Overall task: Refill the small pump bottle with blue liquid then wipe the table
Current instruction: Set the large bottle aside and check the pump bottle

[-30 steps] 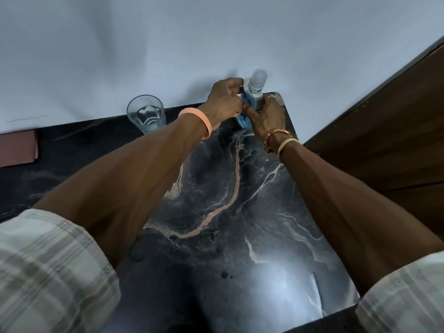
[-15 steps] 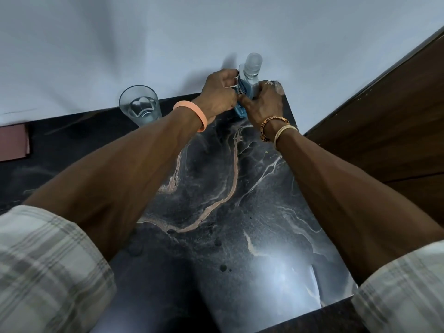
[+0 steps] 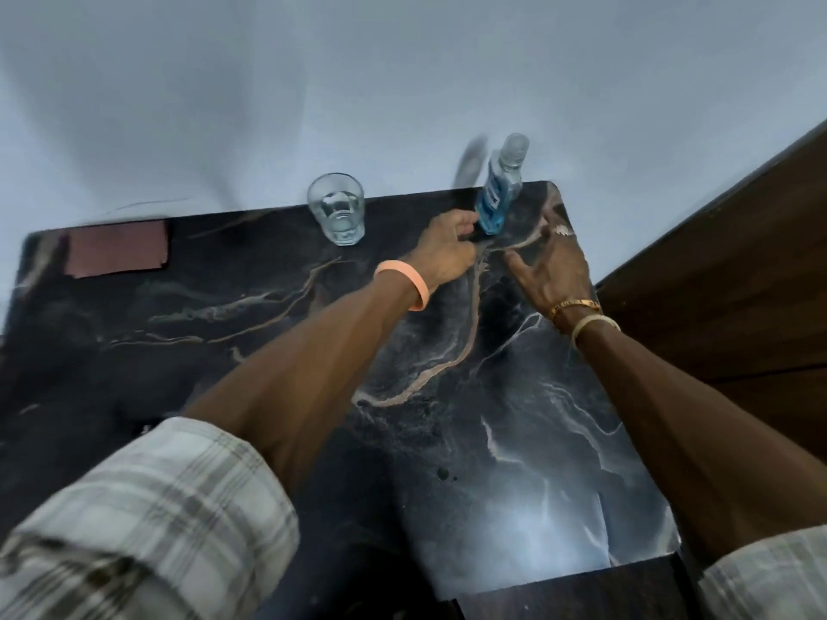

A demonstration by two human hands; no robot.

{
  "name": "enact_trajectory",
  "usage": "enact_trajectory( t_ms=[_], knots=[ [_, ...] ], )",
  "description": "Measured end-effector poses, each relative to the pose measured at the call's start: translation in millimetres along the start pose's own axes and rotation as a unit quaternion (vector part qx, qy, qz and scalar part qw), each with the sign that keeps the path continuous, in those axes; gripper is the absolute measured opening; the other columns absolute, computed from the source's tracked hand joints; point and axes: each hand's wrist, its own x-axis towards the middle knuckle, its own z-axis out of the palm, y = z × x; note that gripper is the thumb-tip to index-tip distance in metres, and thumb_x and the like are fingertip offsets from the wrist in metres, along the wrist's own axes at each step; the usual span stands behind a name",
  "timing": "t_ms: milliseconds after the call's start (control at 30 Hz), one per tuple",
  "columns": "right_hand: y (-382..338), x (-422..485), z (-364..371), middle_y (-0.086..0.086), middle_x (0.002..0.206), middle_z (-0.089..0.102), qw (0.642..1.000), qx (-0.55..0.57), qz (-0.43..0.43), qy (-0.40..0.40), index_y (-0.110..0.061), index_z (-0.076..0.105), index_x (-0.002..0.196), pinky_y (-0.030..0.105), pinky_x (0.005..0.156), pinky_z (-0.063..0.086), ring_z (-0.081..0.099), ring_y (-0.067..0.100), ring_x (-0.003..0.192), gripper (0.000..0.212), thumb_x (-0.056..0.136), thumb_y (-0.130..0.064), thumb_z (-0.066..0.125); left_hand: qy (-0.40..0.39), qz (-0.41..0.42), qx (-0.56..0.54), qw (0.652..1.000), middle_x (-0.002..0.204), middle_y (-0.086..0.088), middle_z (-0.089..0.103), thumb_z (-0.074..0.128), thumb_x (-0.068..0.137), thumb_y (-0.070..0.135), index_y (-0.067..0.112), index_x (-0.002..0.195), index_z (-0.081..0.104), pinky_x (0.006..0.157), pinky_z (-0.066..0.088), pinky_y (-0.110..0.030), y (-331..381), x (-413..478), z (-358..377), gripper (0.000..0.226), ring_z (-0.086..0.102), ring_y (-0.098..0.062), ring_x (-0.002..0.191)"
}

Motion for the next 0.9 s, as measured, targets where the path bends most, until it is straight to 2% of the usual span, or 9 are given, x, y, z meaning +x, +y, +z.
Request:
enact_trajectory(
  t_ms=[100,267,367,467,533,633,733,833,900],
  knots=[
    [-7.9,-21.1,-0.3,0.011,0.151,0.042,1.0,0.013,-0.026,0.006,-0.012,0.031,0.151,0.044,0.111,0.039,0.042,0.026,0.137,0.077,0.089,-0.044,0.065,0.026,0.016,0.035,0.999,0.137,-0.009,0.059,0.063,0.078,-0.006,0.011,0.138,0.053,0.094,0.056,-0.044,1.5,-25.4,-11.5,0.064,0.054,-0.018,0.127],
    [-36.2,-56.3,15.0,0.015,0.138,0.054,0.996,0.039,-0.077,0.004,-0.008,0.039,0.146,0.046,0.1,0.047,0.055,0.031,0.121,0.071,0.088,-0.037,0.069,0.078,0.018,0.025,0.996,0.129,-0.007,0.062,0.06,0.079,-0.007,0.009,0.134,0.057,0.073,0.054,-0.025,-13.7,-82.6,-29.2,0.057,0.059,-0.018,0.117],
    [-51.6,-79.9,33.9,0.016,0.138,0.053,0.989,0.018,-0.142,-0.04,-0.007,0.04,0.144,0.047,0.1,0.047,0.055,0.033,0.121,0.068,0.089,-0.036,0.067,0.112,0.001,0.021,0.993,0.132,-0.01,0.061,0.059,0.08,-0.007,0.01,0.134,0.057,0.082,0.056,-0.028,-44.9,-119.3,-39.4,0.057,0.057,-0.019,0.123],
    [-69.8,-100.5,55.0,0.015,0.139,0.053,0.978,0.009,-0.186,-0.093,-0.01,0.036,0.148,0.045,0.1,0.048,0.056,0.029,0.12,0.072,0.089,-0.036,0.067,0.172,-0.018,0.011,0.985,0.121,-0.012,0.067,0.059,0.082,-0.007,0.007,0.122,0.063,0.094,0.054,-0.037,-78.7,-150.3,-49.3,0.042,0.063,-0.022,0.115],
    [-85.3,-114.1,69.3,0.013,0.139,0.052,0.97,0.013,-0.209,-0.125,-0.011,0.036,0.149,0.044,0.099,0.048,0.057,0.026,0.119,0.072,0.088,-0.035,0.068,0.203,-0.027,-0.005,0.979,0.112,-0.012,0.068,0.058,0.084,-0.009,0.01,0.112,0.066,0.093,0.055,-0.039,-98.0,-170.9,-58.0,0.035,0.064,-0.023,0.108],
    [-109.6,-131.3,90.2,0.012,0.137,0.054,0.957,0.014,-0.253,-0.143,-0.01,0.038,0.147,0.041,0.099,0.048,0.056,0.026,0.119,0.07,0.088,-0.036,0.067,0.223,-0.042,0.018,0.974,0.122,-0.011,0.066,0.058,0.08,-0.01,0.004,0.126,0.061,0.096,0.052,-0.031,-118.2,-200.0,-79.0,0.048,0.061,-0.019,0.116],
    [-134.1,-144.7,108.2,0.012,0.138,0.054,0.946,0.01,-0.278,-0.167,-0.009,0.038,0.147,0.042,0.103,0.046,0.054,0.027,0.123,0.072,0.088,-0.038,0.066,0.257,-0.057,0.023,0.964,0.123,-0.009,0.065,0.061,0.08,-0.007,0.007,0.127,0.061,0.093,0.051,-0.026,-130.7,-225.1,-103.0,0.05,0.061,-0.016,0.114],
    [-155.2,-158.8,122.8,0.01,0.14,0.051,0.938,0.04,-0.279,-0.202,-0.012,0.039,0.146,0.045,0.1,0.048,0.056,0.026,0.121,0.071,0.086,-0.038,0.068,0.294,-0.054,0.012,0.954,0.116,-0.008,0.068,0.066,0.079,-0.005,0.005,0.124,0.063,0.095,0.053,-0.03,-135.6,-250.7,-123.1,0.047,0.065,-0.019,0.109],
    [-167.2,-167.4,131.5,0.007,0.135,0.054,0.934,0.049,-0.281,-0.217,-0.015,0.043,0.142,0.045,0.095,0.051,0.059,0.025,0.115,0.068,0.085,-0.041,0.068,0.328,-0.044,0.013,0.944,0.105,-0.004,0.071,0.068,0.078,-0.005,0.006,0.117,0.066,0.093,0.054,-0.029,-140.1,-272.3,-131.8,0.041,0.068,-0.017,0.101]
  ],
)
